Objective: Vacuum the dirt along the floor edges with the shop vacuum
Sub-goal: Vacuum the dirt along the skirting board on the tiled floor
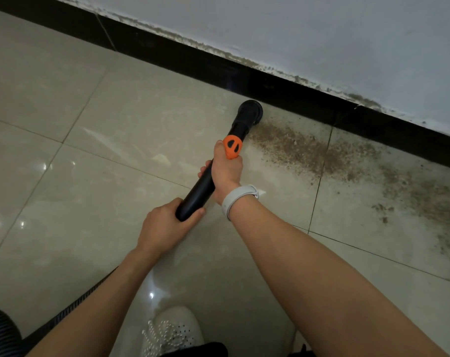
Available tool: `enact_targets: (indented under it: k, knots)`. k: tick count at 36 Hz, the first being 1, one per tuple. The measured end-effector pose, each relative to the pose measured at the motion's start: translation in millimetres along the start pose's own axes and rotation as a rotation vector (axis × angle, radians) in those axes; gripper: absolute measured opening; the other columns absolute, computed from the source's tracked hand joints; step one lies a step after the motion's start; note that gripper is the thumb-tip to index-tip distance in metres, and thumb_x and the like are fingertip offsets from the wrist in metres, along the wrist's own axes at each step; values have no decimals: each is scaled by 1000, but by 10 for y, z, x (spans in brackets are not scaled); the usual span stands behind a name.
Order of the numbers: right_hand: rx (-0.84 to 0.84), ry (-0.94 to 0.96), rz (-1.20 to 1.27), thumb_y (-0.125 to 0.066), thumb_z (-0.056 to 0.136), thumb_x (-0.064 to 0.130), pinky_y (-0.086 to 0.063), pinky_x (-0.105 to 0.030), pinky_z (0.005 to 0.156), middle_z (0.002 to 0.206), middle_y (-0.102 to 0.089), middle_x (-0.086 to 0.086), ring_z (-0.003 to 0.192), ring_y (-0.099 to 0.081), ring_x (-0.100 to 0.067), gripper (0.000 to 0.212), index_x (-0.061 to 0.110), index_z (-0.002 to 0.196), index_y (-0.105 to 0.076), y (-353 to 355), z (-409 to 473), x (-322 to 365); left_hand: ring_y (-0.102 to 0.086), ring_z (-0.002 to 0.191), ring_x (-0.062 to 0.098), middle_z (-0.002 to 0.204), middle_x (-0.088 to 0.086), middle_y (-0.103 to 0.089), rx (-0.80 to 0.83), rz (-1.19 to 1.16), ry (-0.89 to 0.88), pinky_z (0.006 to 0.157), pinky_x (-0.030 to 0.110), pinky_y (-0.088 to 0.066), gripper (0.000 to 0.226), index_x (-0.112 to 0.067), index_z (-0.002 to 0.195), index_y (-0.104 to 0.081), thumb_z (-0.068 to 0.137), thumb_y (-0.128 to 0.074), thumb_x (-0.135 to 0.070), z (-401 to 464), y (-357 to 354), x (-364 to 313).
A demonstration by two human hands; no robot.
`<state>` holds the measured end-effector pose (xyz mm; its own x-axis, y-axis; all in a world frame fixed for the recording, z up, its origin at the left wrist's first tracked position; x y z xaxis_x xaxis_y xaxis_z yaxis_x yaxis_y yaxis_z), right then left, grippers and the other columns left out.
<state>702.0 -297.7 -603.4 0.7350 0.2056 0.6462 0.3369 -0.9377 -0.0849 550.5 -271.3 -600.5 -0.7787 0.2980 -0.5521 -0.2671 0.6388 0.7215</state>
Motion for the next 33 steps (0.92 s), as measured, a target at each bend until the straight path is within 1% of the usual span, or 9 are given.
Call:
enact_targets:
  k: [6, 11, 13, 16, 20, 23, 26, 30, 33]
  knots:
    - [-14, 12, -14, -55, 95, 36, -53, -30, 52, 66, -54, -7, 44, -52, -17, 38, 5, 117, -49, 262, 133, 106, -56, 62, 16, 66, -3, -58, -18, 23, -45, 52, 25, -38, 35, -21, 83, -57, 83, -59, -56, 35, -162, -201]
    - [-23, 35, -68, -55, 95, 35, -51, -27, 46, 67, -53, -7, 42, -52, -16, 34, 8, 113, -46, 243, 160, 153, -57, 59, 12, 64, -4, -60, -30, -86, -11, 53, 28, -41, 30, -24, 77, -57, 83, -61, -53, 34, -207, -196]
    - [-18, 57, -141, -55, 94, 37, -55, -32, 53, 71, -54, -7, 46, -54, -19, 33, 11, 109, -42, 135, 157, 155, -59, 60, 15, 63, -1, -62, -26, -185, 32, 54, 29, -42, 28, -25, 71, -56, 84, -63, -49, 27, -186, -153]
    - [-27, 115, -279, -56, 92, 39, -59, -47, 69, 80, -57, -9, 61, -63, -31, 35, 12, 105, -37, -68, 158, 152, -63, 64, 22, 64, 4, -65, -66, -276, 83, 59, 34, -47, 31, -18, 71, -60, 86, -63, -44, 9, -139, -74]
    - [-3, 147, -373, -54, 92, 41, -57, -50, 77, 88, -58, -9, 81, -67, -38, 42, 10, 113, -36, -295, 124, 152, -60, 63, 19, 65, 2, -61, -162, -230, 103, 54, 31, -41, 30, -19, 79, -56, 90, -55, -47, -62, -96, -65]
    - [-18, 147, -397, -52, 94, 41, -57, -48, 78, 94, -59, -12, 82, -67, -37, 43, 8, 117, -36, -320, 158, 195, -57, 64, 19, 69, 0, -59, -186, -164, 87, 54, 31, -36, 28, -21, 88, -51, 92, -48, -49, -65, -103, -126]
    - [-39, 136, -411, -51, 93, 43, -57, -48, 80, 99, -62, -14, 82, -67, -37, 43, 10, 116, -35, -260, 191, 224, -56, 62, 20, 68, 1, -58, -156, -149, 45, 53, 30, -38, 30, -19, 87, -50, 93, -49, -48, -10, -146, -171]
    - [-47, 88, -367, -51, 91, 47, -56, -50, 80, 85, -60, -8, 80, -68, -36, 40, 17, 109, -32, -72, 242, 200, -54, 60, 12, 69, 0, -60, -99, -101, -20, 50, 24, -36, 28, -18, 89, -52, 92, -51, -46, 37, -186, -207]
    - [-7, 32, -294, -53, 94, 43, -59, -45, 76, 76, -57, -7, 64, -65, -27, 42, 13, 118, -35, 144, 282, 228, -53, 58, 13, 67, 1, -58, -60, -70, -55, 49, 24, -35, 27, -19, 88, -51, 92, -53, -45, 58, -229, -281]
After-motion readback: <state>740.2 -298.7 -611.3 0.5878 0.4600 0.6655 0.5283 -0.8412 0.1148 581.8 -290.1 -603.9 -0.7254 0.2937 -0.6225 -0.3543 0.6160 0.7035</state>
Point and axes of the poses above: each hand's wrist, its own z-axis towards the middle knuckle, its own y-axis out of the back of the hand, x = y × z, the point moved 5 cm from there along z, towards the middle knuckle
